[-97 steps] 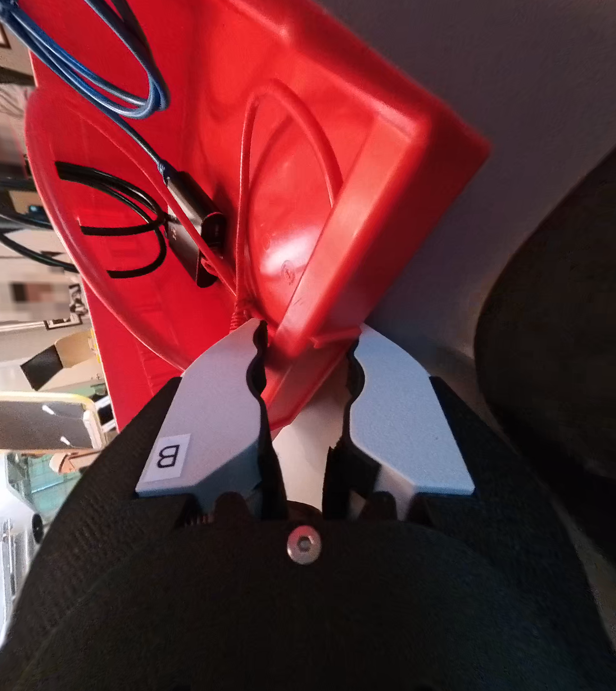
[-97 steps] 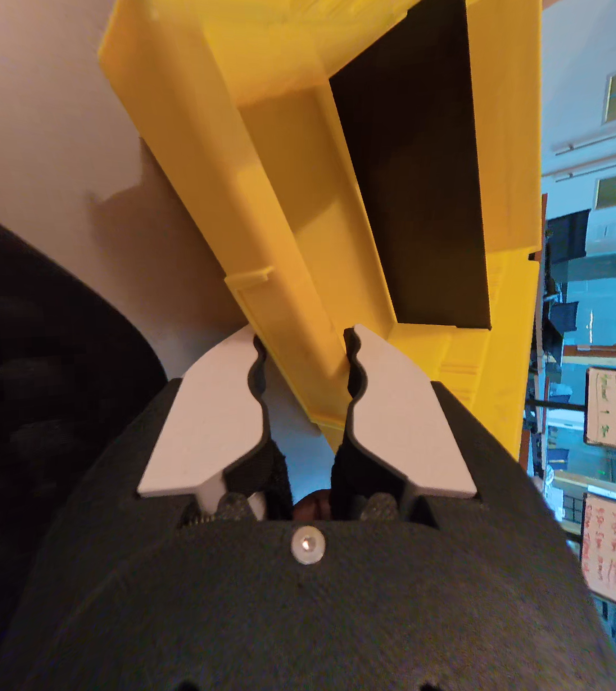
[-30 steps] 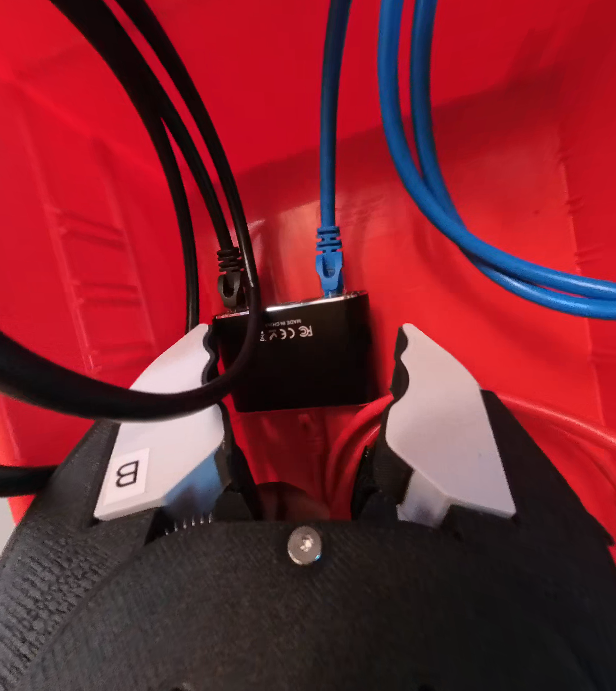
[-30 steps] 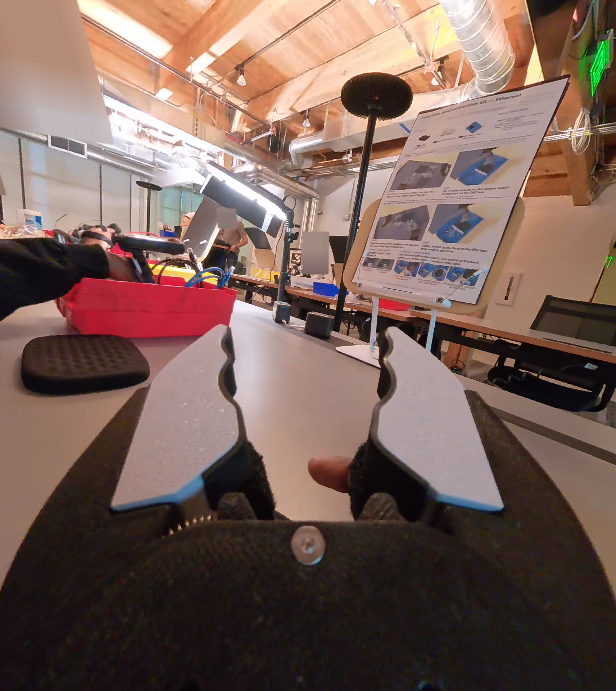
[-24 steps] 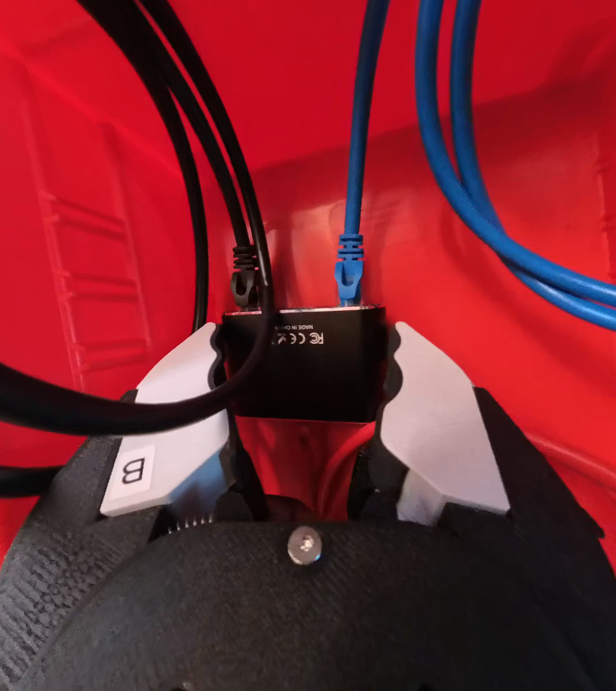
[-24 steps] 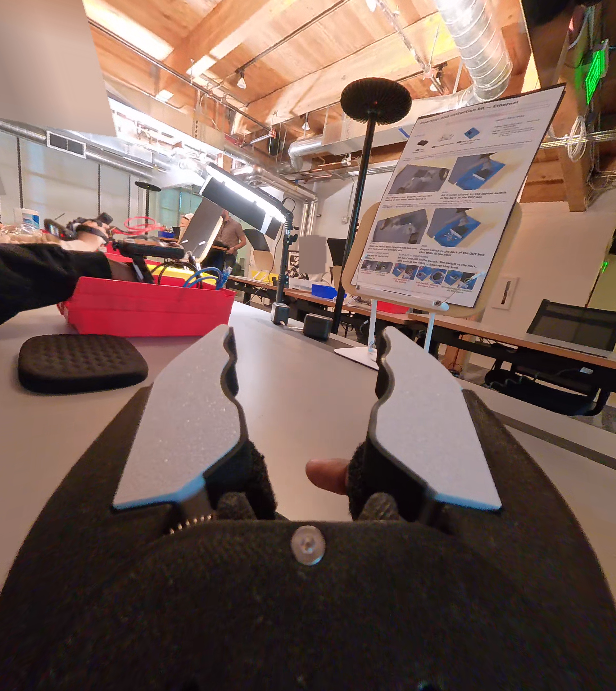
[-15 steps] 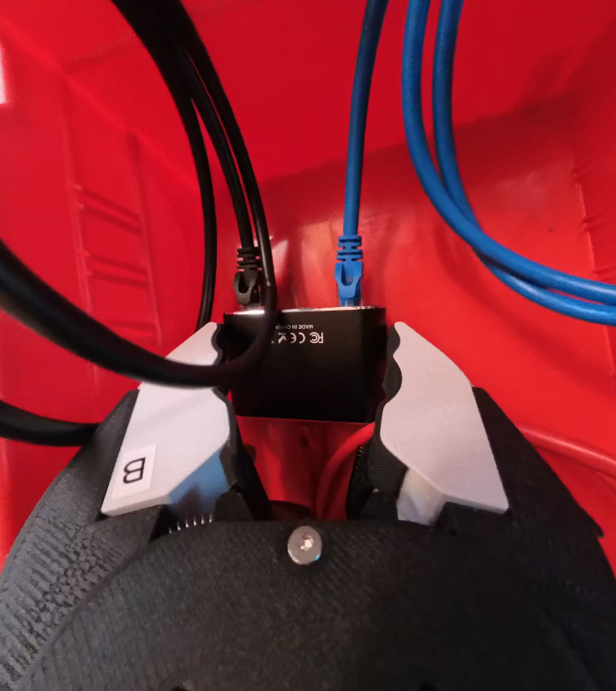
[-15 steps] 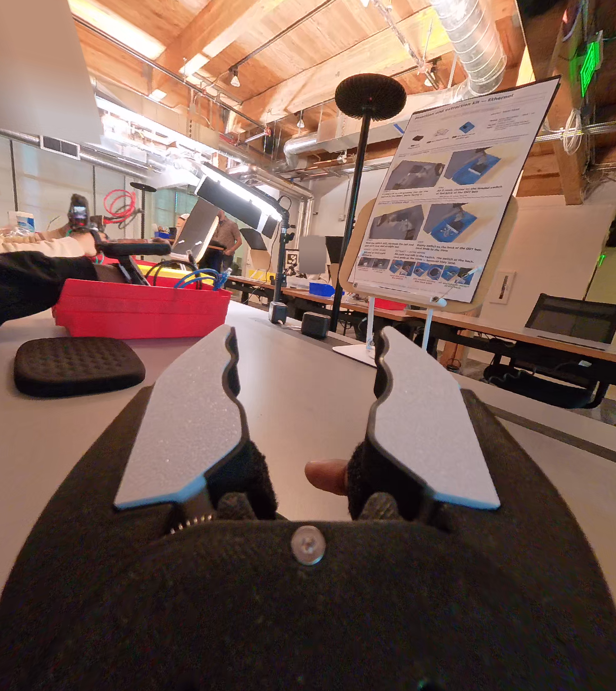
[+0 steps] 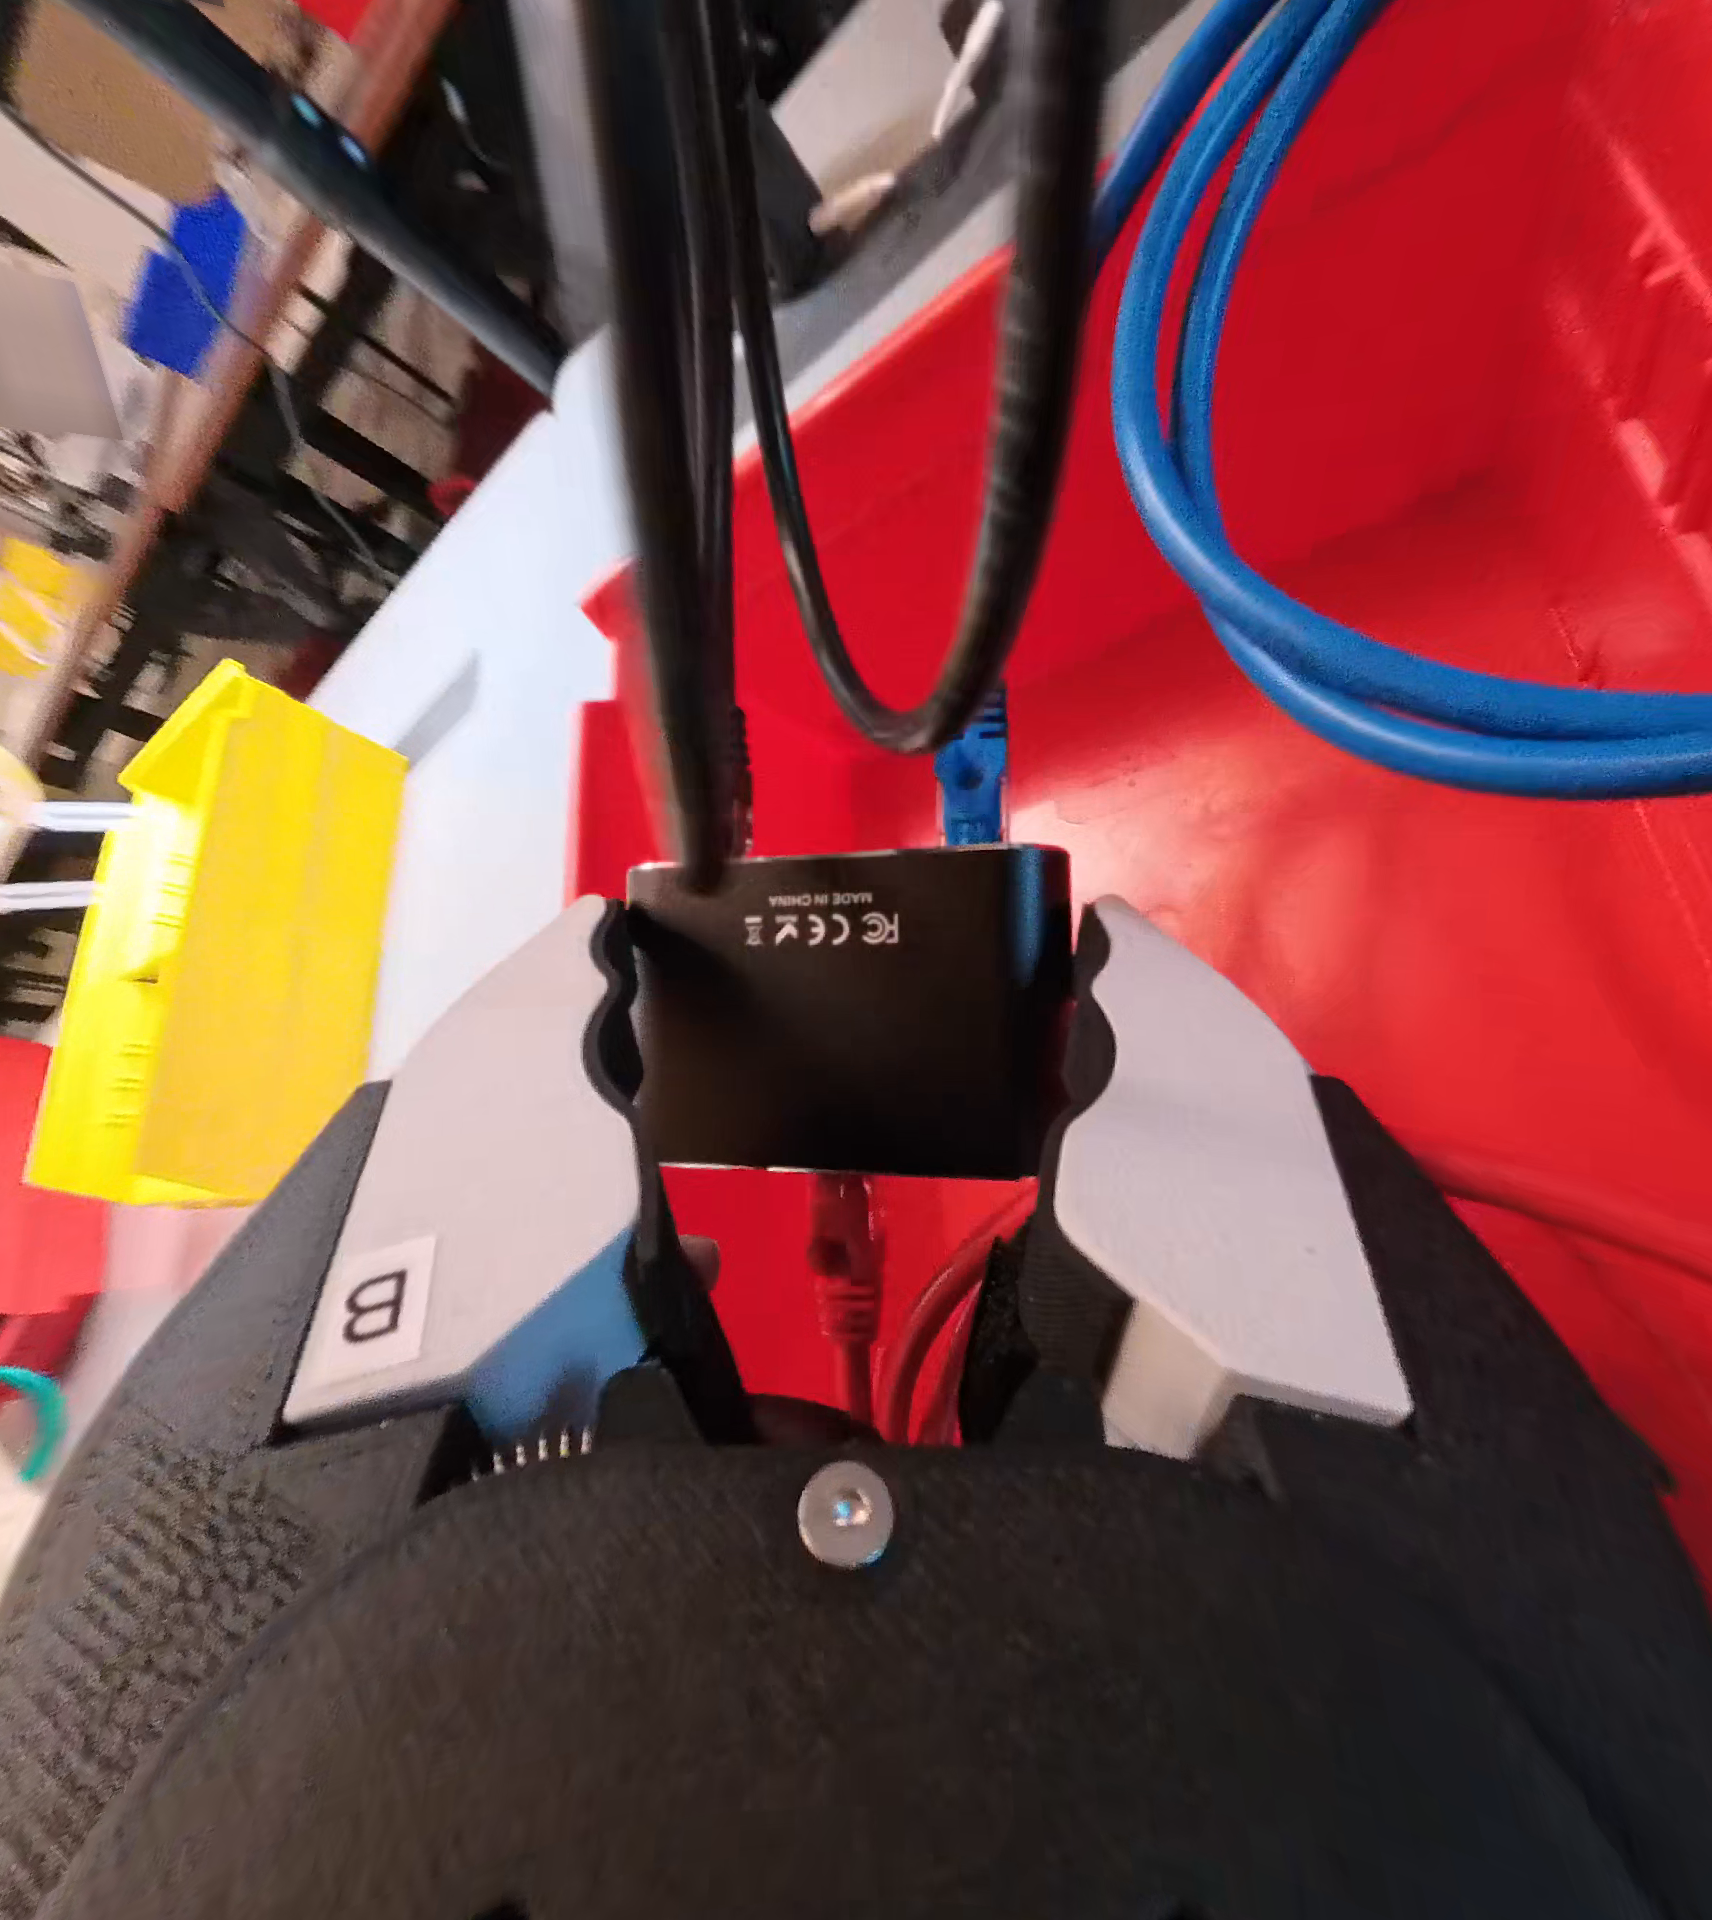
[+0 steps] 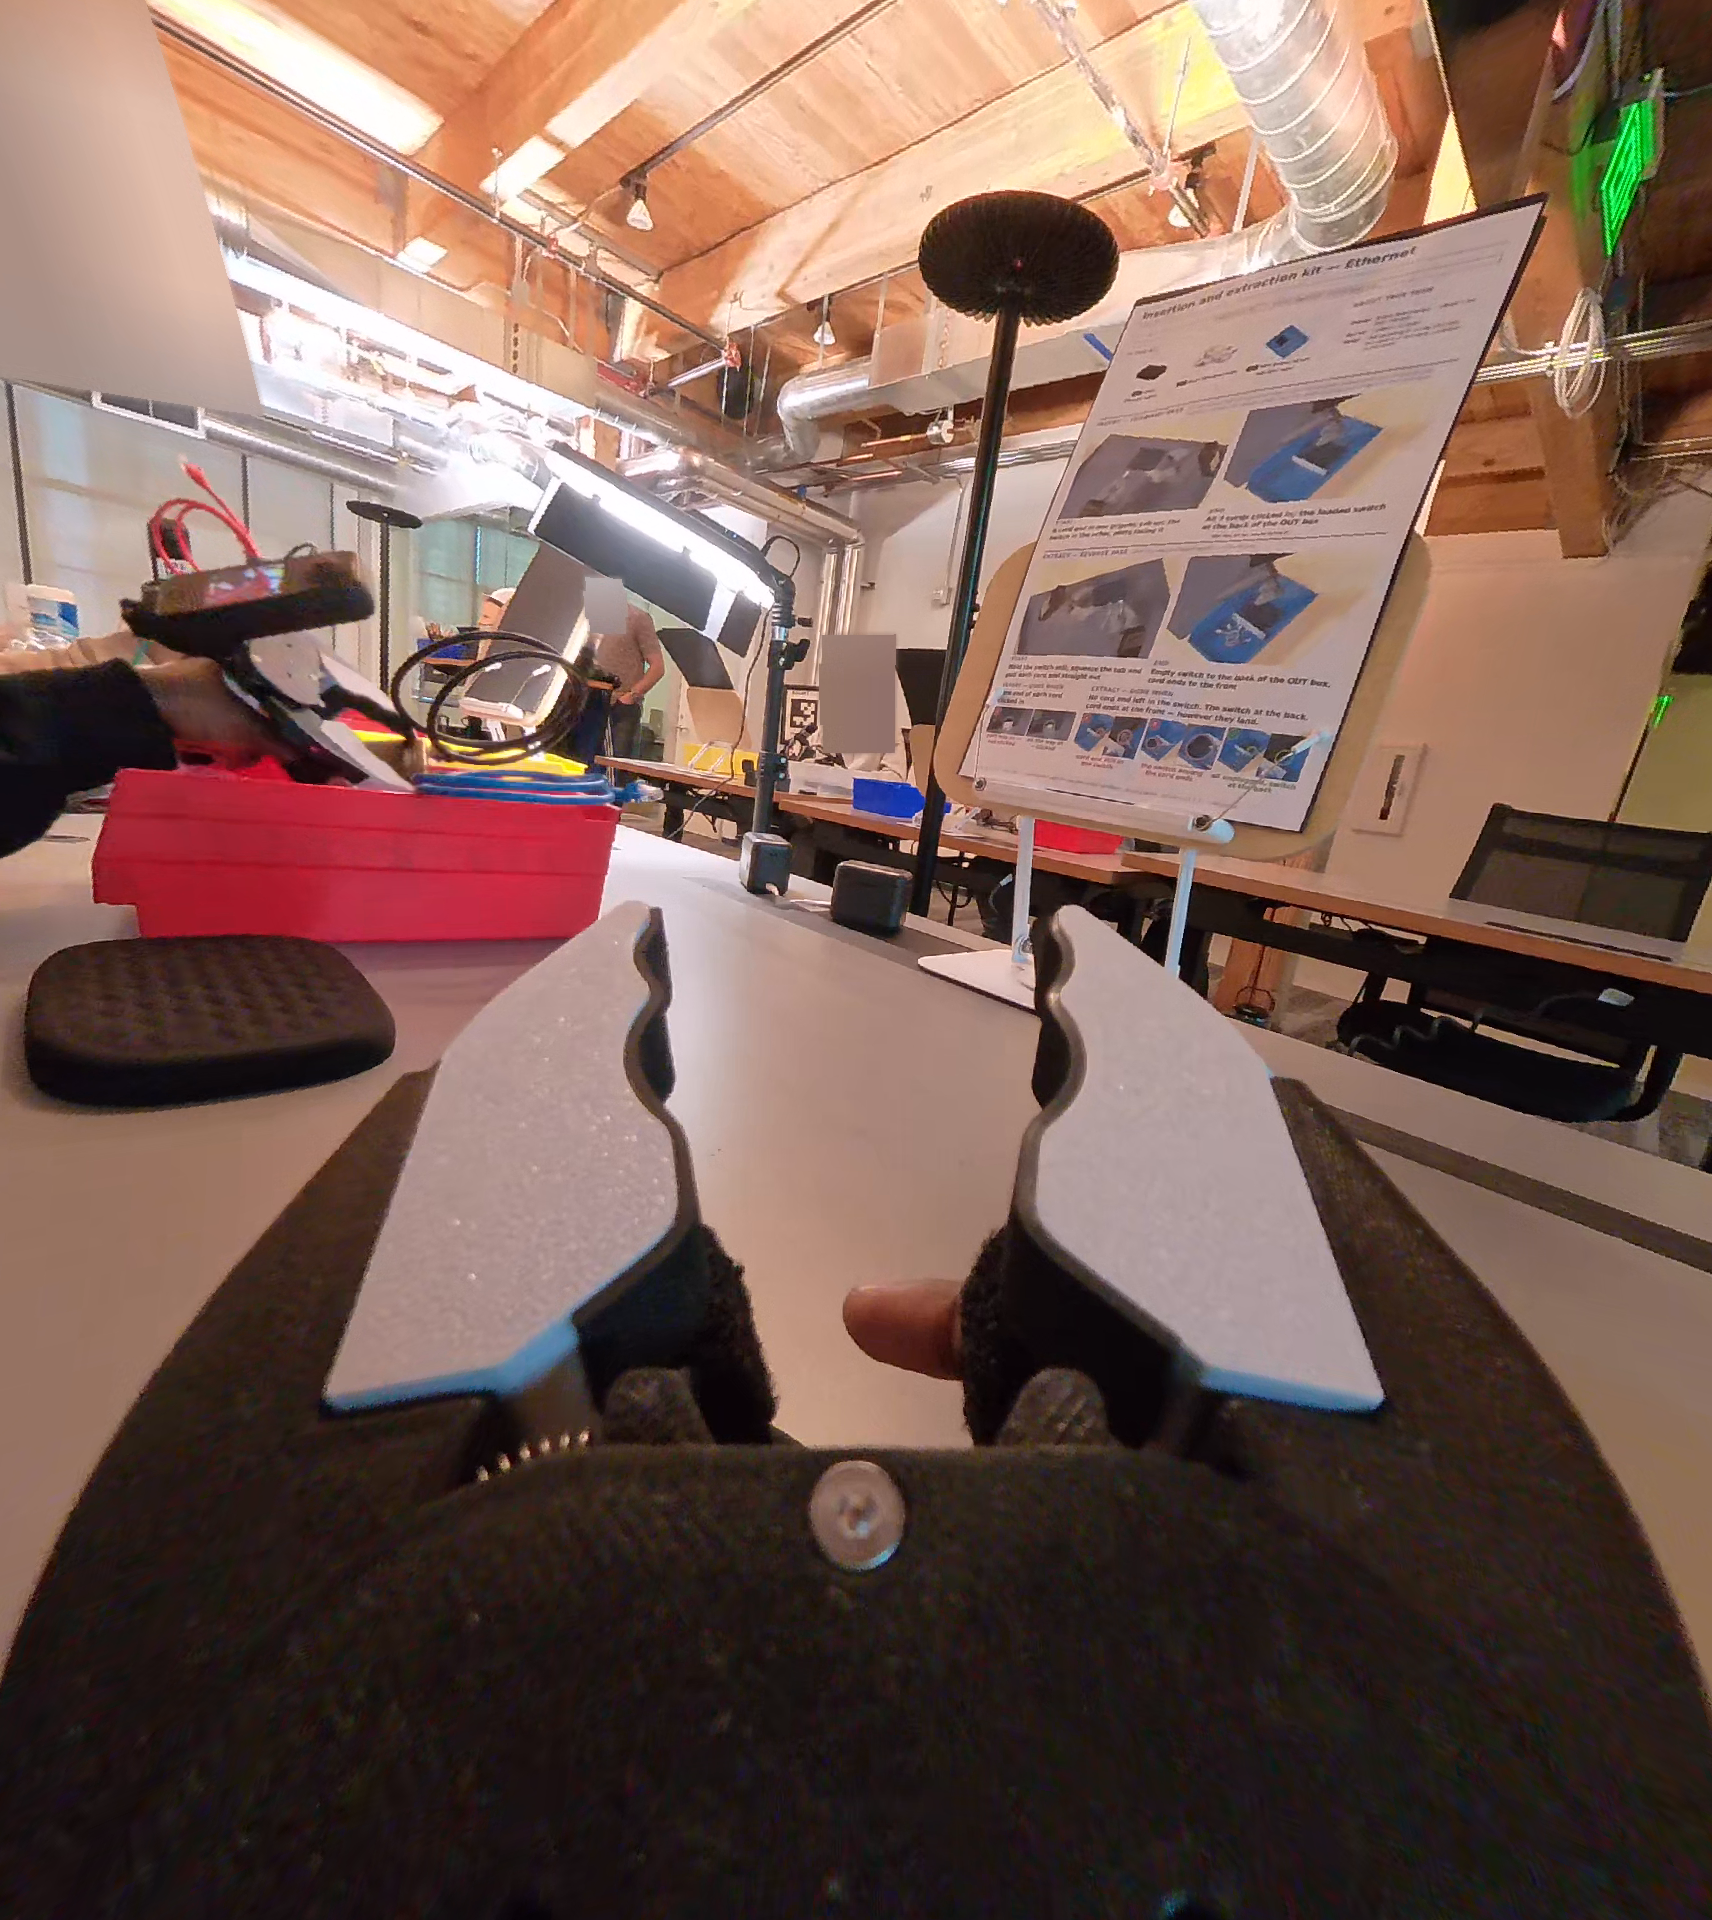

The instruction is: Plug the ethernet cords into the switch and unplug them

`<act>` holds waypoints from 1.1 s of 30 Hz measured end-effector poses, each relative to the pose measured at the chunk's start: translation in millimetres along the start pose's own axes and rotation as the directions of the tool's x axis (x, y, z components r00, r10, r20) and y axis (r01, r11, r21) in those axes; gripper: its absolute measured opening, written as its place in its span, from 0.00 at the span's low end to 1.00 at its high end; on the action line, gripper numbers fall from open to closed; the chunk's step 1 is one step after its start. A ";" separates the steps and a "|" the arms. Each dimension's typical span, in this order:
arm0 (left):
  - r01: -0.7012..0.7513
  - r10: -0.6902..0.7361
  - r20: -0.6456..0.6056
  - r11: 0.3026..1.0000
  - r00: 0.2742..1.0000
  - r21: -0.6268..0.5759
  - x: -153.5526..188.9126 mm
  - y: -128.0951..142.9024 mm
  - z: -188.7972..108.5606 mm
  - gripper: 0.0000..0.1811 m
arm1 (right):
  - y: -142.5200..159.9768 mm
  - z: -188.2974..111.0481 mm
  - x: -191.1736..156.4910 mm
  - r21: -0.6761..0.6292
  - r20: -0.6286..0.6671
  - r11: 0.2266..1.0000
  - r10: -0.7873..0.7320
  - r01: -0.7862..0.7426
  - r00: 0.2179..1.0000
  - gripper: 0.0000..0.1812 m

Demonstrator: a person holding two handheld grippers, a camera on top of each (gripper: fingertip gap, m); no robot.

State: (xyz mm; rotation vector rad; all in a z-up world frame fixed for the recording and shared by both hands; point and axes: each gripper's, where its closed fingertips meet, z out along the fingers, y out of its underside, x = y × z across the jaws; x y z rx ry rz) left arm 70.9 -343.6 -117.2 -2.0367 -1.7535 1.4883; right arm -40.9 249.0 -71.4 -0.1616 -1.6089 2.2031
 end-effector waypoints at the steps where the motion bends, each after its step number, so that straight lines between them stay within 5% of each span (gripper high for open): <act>1: -0.028 0.027 0.037 1.000 0.999 0.015 -2.8 -3.8 -4.2 0.45 | -0.1 0.0 0.0 0.000 0.000 1.000 0.000 0.000 1.000 0.37; 8: -0.330 0.290 0.397 0.943 0.871 0.036 -32.1 -35.9 -39.4 0.44 | 0.2 0.2 -0.7 -0.001 -0.001 1.000 -0.007 0.007 1.000 0.37; 13: -0.466 0.376 0.540 0.884 0.753 0.036 -33.8 -58.1 -63.4 0.44 | -0.3 -0.1 -0.5 0.003 -0.002 1.000 -0.006 0.006 1.000 0.37; 20: -0.606 0.372 0.747 0.794 0.552 0.053 -37.5 -94.9 -113.5 0.44 | 0.1 0.1 -0.3 0.002 -0.005 1.000 -0.007 0.007 1.000 0.37; 26: -0.686 0.232 0.878 0.715 0.418 0.137 -27.7 -141.4 -180.3 0.44 | 0.4 0.1 -1.1 0.000 -0.006 1.000 -0.017 0.017 1.000 0.37; 28: -0.697 0.186 0.890 0.694 0.417 0.182 -14.5 -157.5 -202.3 0.44 | 0.4 0.1 -1.5 0.000 -0.006 1.000 -0.021 0.021 1.000 0.36; 33: -0.683 0.086 0.830 0.618 0.551 0.389 48.7 -193.6 -246.8 0.44 | 2.5 1.8 -6.1 -0.018 0.001 0.998 -0.064 0.064 0.998 0.36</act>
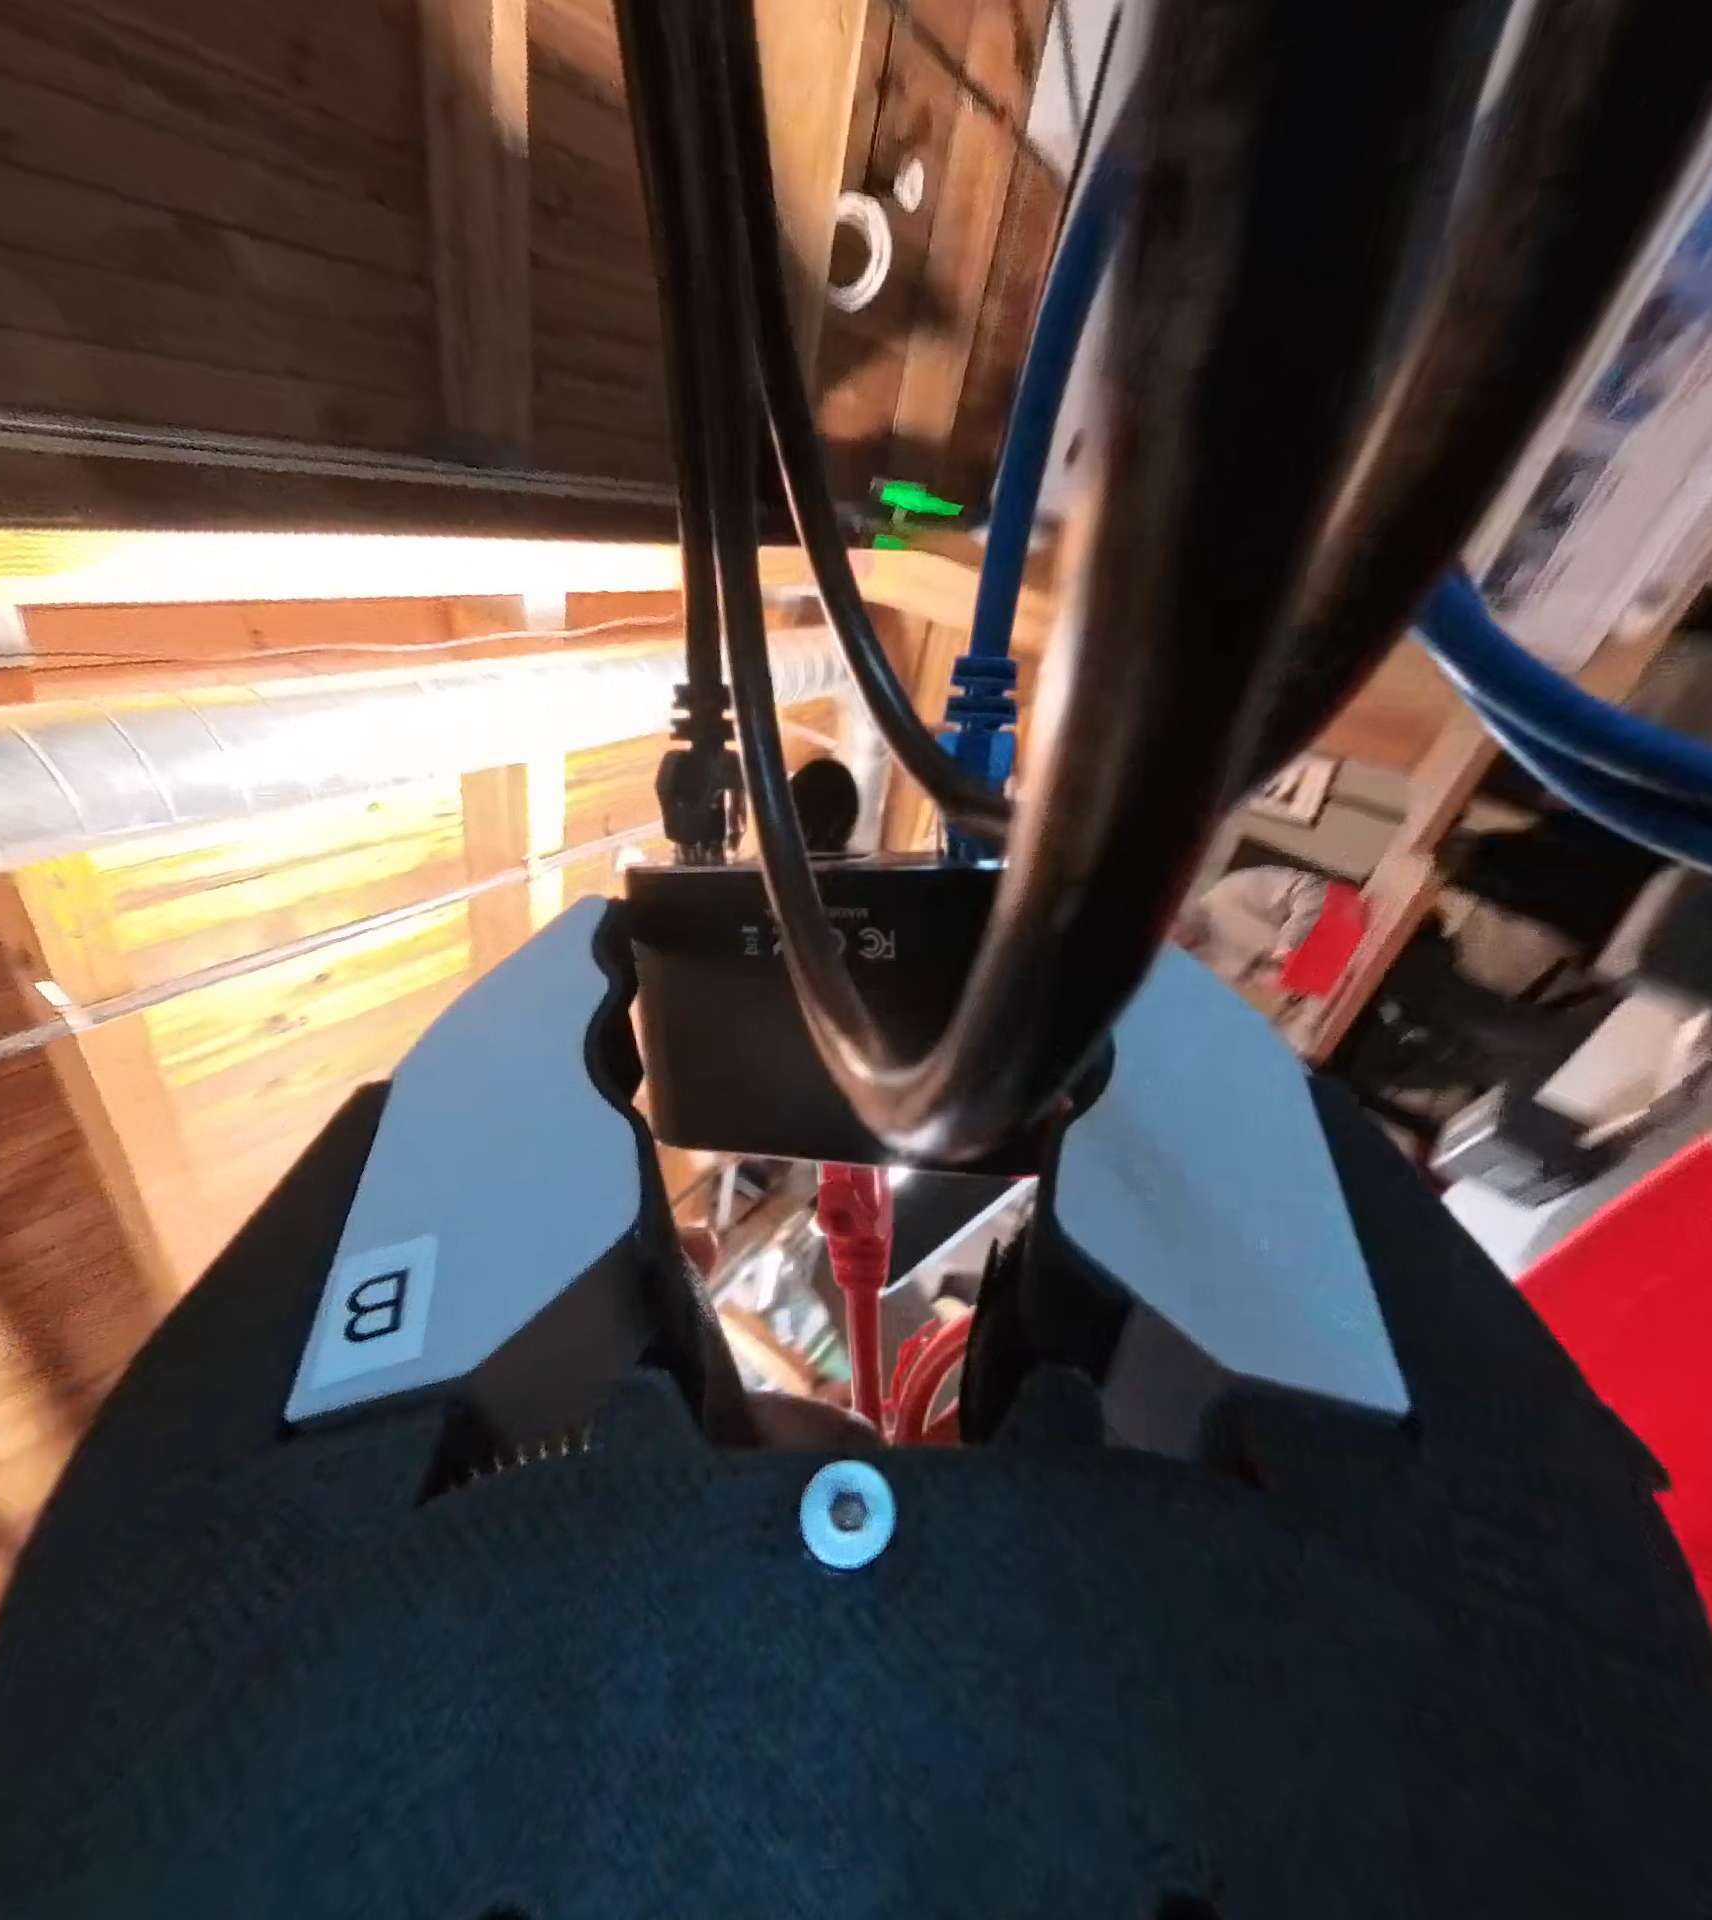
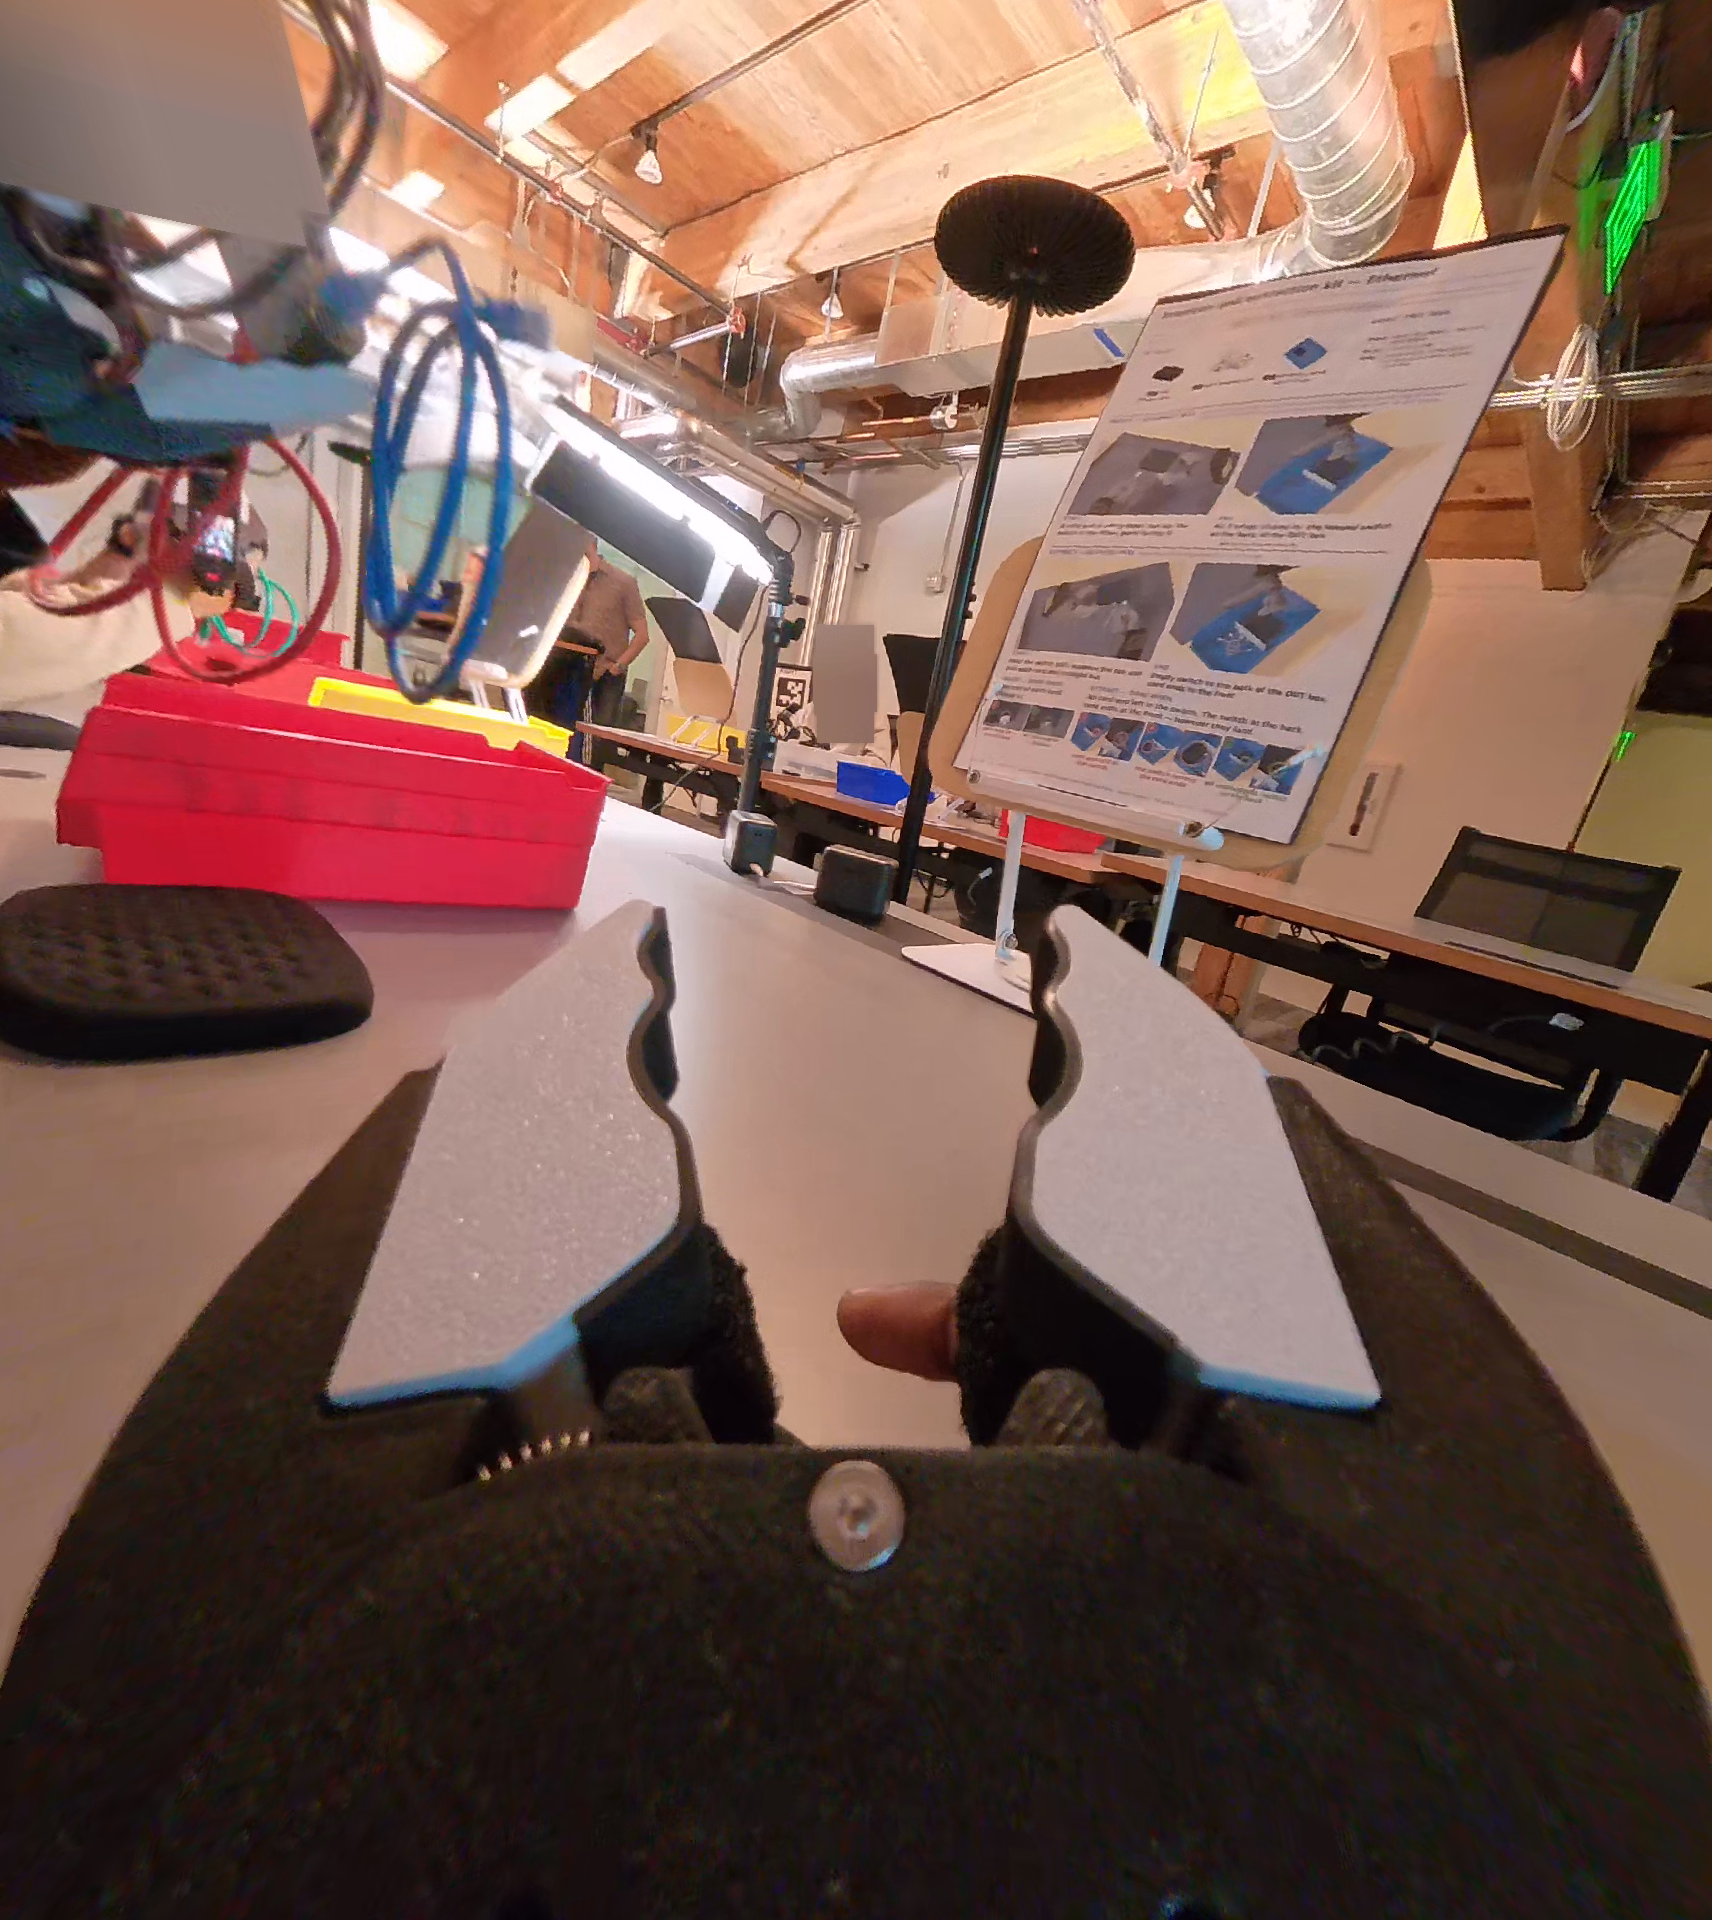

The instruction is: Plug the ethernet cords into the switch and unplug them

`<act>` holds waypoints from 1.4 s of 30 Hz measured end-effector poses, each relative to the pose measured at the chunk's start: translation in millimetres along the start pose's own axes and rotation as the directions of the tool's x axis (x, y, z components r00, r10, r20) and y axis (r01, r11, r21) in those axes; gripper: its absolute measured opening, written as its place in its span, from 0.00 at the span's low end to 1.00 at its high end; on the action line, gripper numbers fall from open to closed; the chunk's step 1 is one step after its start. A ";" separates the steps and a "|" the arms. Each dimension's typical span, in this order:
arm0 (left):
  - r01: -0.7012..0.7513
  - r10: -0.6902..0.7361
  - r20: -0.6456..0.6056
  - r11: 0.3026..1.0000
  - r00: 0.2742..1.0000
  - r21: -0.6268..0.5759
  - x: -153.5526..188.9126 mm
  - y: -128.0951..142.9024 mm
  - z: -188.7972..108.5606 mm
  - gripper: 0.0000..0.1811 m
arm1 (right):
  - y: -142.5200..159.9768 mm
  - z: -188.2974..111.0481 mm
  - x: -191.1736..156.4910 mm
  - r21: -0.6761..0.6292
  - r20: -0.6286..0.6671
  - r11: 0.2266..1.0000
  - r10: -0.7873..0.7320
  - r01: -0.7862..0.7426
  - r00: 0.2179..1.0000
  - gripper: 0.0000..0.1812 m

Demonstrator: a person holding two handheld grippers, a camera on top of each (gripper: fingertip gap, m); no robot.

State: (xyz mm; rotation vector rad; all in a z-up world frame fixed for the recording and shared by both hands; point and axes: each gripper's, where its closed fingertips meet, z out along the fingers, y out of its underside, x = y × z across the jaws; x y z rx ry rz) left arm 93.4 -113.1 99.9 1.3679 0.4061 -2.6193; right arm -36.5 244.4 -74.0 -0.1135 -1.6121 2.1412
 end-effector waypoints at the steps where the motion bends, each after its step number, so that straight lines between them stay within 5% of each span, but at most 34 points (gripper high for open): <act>1: 0.048 -0.047 -0.022 0.998 0.999 0.032 4.0 -17.6 -6.4 0.44 | 0.7 0.8 -1.1 -0.007 0.000 1.000 -0.012 0.012 1.000 0.36; 8: 0.327 -0.273 -0.235 0.916 0.933 0.233 57.0 -132.4 -59.3 0.44 | 13.2 22.0 -5.3 -0.132 -0.053 0.987 -0.103 0.095 0.993 0.31; 14: 0.426 -0.290 -0.412 0.857 0.864 0.289 108.4 -189.2 -88.7 0.44 | -11.9 70.2 -83.9 -0.036 0.279 0.988 0.153 -0.149 0.948 0.37; 17: 0.376 -0.228 -0.432 0.879 0.873 0.295 129.7 -192.7 -93.0 0.44 | -37.9 81.1 -106.5 -0.023 0.439 0.910 0.381 -0.414 0.814 0.45; 19: 0.359 -0.217 -0.436 0.891 0.874 0.277 138.1 -188.9 -91.2 0.44 | -35.3 89.4 -112.6 -0.070 0.447 0.885 0.441 -0.461 0.778 0.44; 24: 0.335 -0.185 -0.452 0.900 0.872 0.278 150.3 -190.3 -93.4 0.43 | -22.3 108.8 -121.5 -0.054 0.326 0.924 0.375 -0.378 0.868 0.40; 30: 0.288 -0.154 -0.446 0.924 0.882 0.250 162.5 -188.3 -95.4 0.40 | -14.9 113.5 -128.9 -0.128 0.269 0.920 0.391 -0.369 0.880 0.35; 31: 0.270 -0.135 -0.439 0.927 0.888 0.260 165.7 -190.1 -97.8 0.32 | -13.6 111.7 -132.4 -0.137 0.280 0.926 0.376 -0.351 0.883 0.29; 34: 0.262 -0.112 -0.441 0.918 0.890 0.296 172.4 -192.9 -101.3 0.29 | -3.7 112.3 -120.7 -0.134 0.191 0.946 0.316 -0.294 0.929 0.17; 40: 0.318 -0.109 -0.507 0.882 0.855 0.347 177.8 -202.2 -111.5 0.29 | 0.1 108.5 -103.4 -0.118 0.222 0.911 0.412 -0.395 0.884 0.12; 42: 0.438 -0.174 -0.602 0.838 0.779 0.326 174.4 -201.2 -113.5 0.31 | 0.9 105.9 -94.9 -0.127 0.219 0.889 0.458 -0.440 0.862 0.12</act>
